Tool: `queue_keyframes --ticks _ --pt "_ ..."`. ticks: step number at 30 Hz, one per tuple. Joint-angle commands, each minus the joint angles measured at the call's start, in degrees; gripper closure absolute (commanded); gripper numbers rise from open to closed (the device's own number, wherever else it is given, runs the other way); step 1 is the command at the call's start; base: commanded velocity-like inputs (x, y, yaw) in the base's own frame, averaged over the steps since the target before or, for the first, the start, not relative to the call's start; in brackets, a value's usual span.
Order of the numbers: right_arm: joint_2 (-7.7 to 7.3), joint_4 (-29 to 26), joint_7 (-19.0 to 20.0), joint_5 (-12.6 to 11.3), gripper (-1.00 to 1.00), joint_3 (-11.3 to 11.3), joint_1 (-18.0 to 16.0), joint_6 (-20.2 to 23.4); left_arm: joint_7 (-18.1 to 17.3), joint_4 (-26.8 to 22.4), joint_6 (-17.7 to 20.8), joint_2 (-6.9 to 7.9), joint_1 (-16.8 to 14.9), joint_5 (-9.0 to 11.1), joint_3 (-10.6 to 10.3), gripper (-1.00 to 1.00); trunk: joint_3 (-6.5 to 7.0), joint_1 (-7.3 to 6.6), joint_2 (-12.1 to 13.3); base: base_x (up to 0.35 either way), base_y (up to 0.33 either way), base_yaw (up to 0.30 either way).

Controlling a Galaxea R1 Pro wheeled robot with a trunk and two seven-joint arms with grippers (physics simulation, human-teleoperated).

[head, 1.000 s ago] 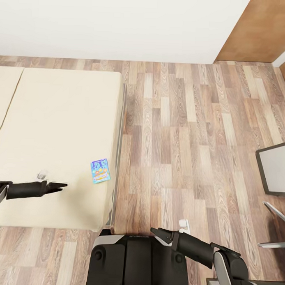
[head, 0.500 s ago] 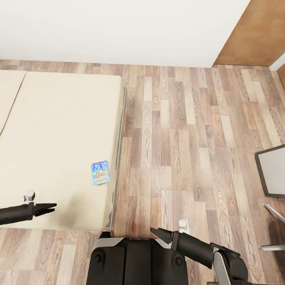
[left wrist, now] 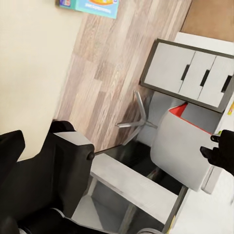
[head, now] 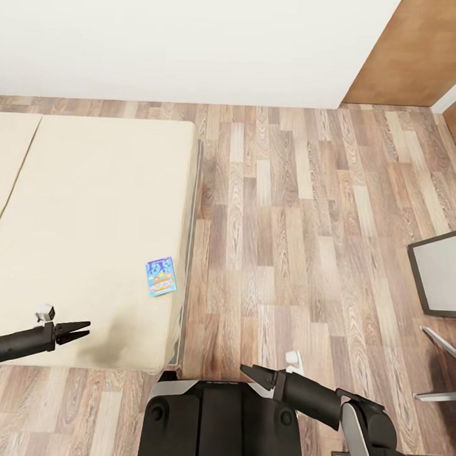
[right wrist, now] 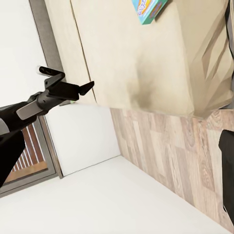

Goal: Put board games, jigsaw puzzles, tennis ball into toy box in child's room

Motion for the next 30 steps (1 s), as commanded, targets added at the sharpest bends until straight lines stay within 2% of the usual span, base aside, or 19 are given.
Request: queue_keyframes --ticks 1,30 --pt "0.05 -0.02 0.22 0.04 -1.0 -0.12 -0.01 0.24 -0.18 0.0 0.6 0.0 -0.02 0.26 -0.24 -1.0 -0.05 0.03 -0.09 0.0 0.0 0.0" --pt "0.04 -0.02 0.22 -0.06 -1.0 -0.17 0.02 -1.55 -0.18 -0.18 0.51 -0.46 -0.01 0.29 -0.34 -1.0 2.44 0.03 -0.09 0.0 0.0 0.0"
